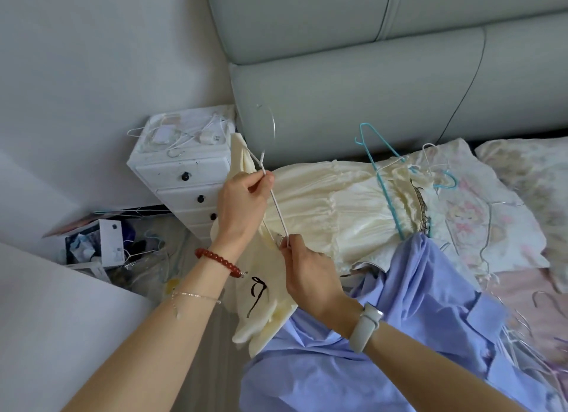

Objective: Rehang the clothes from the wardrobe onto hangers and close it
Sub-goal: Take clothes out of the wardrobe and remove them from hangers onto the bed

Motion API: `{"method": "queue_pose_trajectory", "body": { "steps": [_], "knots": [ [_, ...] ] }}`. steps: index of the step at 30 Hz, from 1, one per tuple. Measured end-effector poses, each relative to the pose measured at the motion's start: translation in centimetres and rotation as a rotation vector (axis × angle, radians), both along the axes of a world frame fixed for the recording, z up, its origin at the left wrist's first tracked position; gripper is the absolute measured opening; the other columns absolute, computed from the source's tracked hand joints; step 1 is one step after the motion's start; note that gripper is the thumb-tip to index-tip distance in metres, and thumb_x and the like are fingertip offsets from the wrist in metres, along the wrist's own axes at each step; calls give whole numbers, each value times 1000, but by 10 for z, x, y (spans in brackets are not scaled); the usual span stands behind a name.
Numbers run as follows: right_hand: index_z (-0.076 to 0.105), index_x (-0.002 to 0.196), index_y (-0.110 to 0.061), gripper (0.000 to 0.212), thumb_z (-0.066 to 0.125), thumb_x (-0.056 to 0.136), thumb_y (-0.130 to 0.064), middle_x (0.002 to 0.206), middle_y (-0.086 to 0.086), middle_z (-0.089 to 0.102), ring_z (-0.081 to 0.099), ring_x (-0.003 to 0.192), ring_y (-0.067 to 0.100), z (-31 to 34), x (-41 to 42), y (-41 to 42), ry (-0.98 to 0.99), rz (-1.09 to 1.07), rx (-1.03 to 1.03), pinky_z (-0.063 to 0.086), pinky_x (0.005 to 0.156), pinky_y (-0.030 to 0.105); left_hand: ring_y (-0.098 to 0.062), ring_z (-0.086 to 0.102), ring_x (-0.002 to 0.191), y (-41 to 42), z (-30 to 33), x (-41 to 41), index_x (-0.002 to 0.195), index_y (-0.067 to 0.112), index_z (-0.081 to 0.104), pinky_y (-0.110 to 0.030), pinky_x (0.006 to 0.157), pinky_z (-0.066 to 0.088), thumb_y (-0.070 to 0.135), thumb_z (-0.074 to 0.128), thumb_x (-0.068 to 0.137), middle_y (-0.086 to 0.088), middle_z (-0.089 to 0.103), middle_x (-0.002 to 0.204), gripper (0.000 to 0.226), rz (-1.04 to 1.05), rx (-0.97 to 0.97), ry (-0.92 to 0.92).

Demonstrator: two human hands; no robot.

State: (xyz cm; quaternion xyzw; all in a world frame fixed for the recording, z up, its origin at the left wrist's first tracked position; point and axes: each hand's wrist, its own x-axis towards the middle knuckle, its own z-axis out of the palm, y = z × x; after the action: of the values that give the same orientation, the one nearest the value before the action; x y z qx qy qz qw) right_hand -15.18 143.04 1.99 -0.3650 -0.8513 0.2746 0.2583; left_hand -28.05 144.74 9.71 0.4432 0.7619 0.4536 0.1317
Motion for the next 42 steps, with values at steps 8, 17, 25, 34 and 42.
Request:
{"method": "queue_pose_trajectory", "body": {
  "steps": [8, 17, 25, 34, 42],
  "knots": [
    [57, 88, -8, 18, 41, 94, -13, 67, -5, 55, 52, 61, 5, 54, 24, 64, 546, -248, -65, 39, 60, 21, -14, 48, 113, 18, 25, 17, 119, 16, 60, -28, 99, 33, 33, 44, 91, 1, 60, 119, 36, -2, 211, 200],
    [50, 120, -3, 33, 35, 92, 0, 93, 14, 52, 45, 65, 20, -41, 141, 169, 55, -583, -539, 38, 51, 16, -27, 3, 142, 13, -146, 70, 147, 31, 2, -53, 112, 14, 41, 32, 97, 2, 2, 157, 59, -473, -684, 302],
    [32, 139, -10, 49, 36, 90, -10, 136, 22, 33, 33, 123, 35, -80, 156, 151, -326, -754, -577, 32, 99, 40, -27, 4, 143, -18, -192, 58, 147, 29, 7, -51, 113, 15, 41, 32, 97, 1, 0, 157, 57, -488, -801, 355],
    [44, 132, 0, 43, 48, 89, -3, 137, 21, 44, 34, 131, 39, -44, 83, 0, -141, -388, -64, 27, 109, 48, -33, 29, 136, -112, -116, 23, 138, 13, 40, -58, 107, 19, 22, 53, 89, -14, 34, 147, 52, -57, -495, 594],
    [46, 132, -4, 43, 48, 90, -7, 136, 14, 47, 35, 131, 32, -38, 76, -173, -295, -126, -167, 26, 109, 44, -28, 30, 134, -280, -100, 61, 140, 17, 36, -46, 104, 27, 29, 45, 92, -10, 31, 148, 50, 11, -662, 494]
  ]
}}
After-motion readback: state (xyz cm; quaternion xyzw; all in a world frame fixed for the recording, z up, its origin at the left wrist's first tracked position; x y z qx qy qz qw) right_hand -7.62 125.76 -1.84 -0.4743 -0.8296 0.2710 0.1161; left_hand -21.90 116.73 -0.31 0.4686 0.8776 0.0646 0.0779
